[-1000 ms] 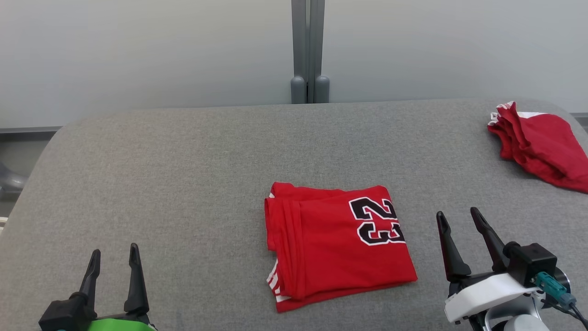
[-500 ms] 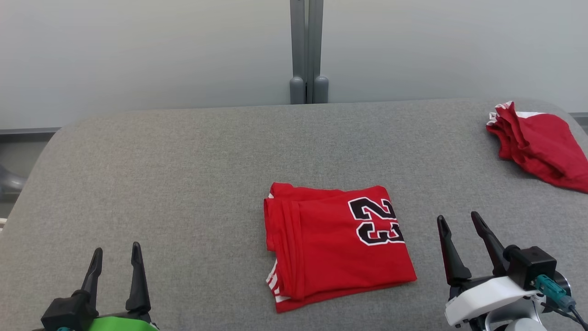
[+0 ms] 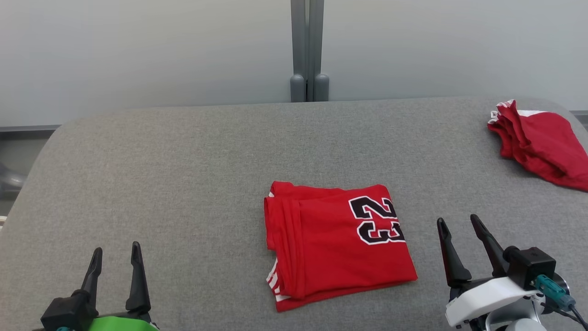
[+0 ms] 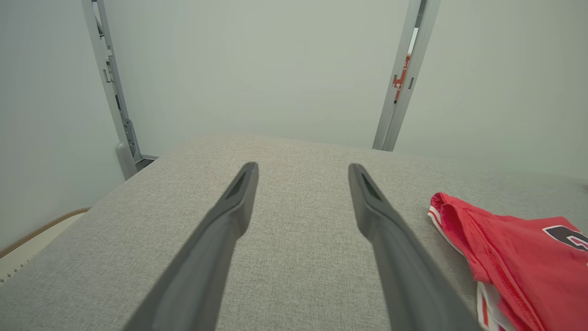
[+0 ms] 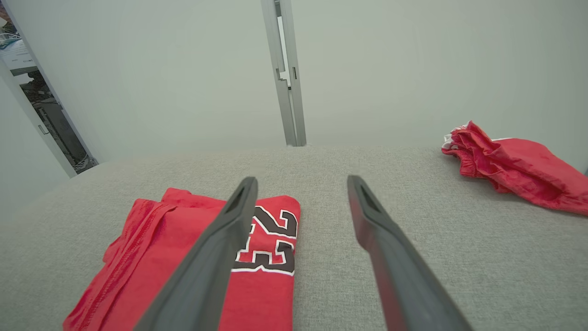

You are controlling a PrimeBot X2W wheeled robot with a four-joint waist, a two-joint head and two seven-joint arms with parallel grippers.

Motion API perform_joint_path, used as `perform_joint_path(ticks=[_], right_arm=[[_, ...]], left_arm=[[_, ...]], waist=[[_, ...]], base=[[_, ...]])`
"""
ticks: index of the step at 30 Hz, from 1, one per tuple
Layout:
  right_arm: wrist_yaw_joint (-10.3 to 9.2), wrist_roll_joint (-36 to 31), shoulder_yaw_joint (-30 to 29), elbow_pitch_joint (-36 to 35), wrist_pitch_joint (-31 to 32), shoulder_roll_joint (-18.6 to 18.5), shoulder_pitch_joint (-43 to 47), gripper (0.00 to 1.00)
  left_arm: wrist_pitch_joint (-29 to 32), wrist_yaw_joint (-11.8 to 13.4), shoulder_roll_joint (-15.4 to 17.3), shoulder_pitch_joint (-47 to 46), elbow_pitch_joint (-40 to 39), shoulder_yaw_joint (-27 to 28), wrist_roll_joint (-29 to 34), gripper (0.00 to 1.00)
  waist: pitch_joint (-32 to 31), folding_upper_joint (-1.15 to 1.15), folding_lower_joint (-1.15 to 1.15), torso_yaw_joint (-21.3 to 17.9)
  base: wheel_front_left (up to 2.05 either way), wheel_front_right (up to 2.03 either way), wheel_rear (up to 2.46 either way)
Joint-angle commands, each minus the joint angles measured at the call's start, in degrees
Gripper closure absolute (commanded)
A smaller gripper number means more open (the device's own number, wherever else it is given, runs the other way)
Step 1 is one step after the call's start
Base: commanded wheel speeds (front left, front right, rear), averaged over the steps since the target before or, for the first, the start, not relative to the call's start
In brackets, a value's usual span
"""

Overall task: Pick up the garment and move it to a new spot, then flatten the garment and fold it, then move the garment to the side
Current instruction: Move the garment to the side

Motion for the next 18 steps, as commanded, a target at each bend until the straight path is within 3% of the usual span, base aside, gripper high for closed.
perform_joint_path(ticks=[1,8,18], right_arm=[[-0.05,0.3,0.0,0.5,-0.2,-0.5,-1.1,0.0],[-0.05,0.1,3.8,4.4,0.9,-1.7,-8.7,0.0],[-0.05,0.0,7.2,18.5,3.2,-2.2,-21.1,0.0]], left_arm=[[-0.1,0.1,0.4,0.9,-0.2,0.0,-0.2,0.0],[-0.3,0.2,0.2,-0.5,0.2,-1.0,-0.3,0.0],[-0.8,0.2,-0.3,-3.6,1.2,-2.9,-0.8,0.0]], waist=[[0.1,0.0,0.0,0.0],[1.6,0.0,0.0,1.0],[6.0,0.0,0.0,3.8]], base=[[0.0,0.0,0.0],[0.0,0.0,0.0],[0.0,0.0,0.0]])
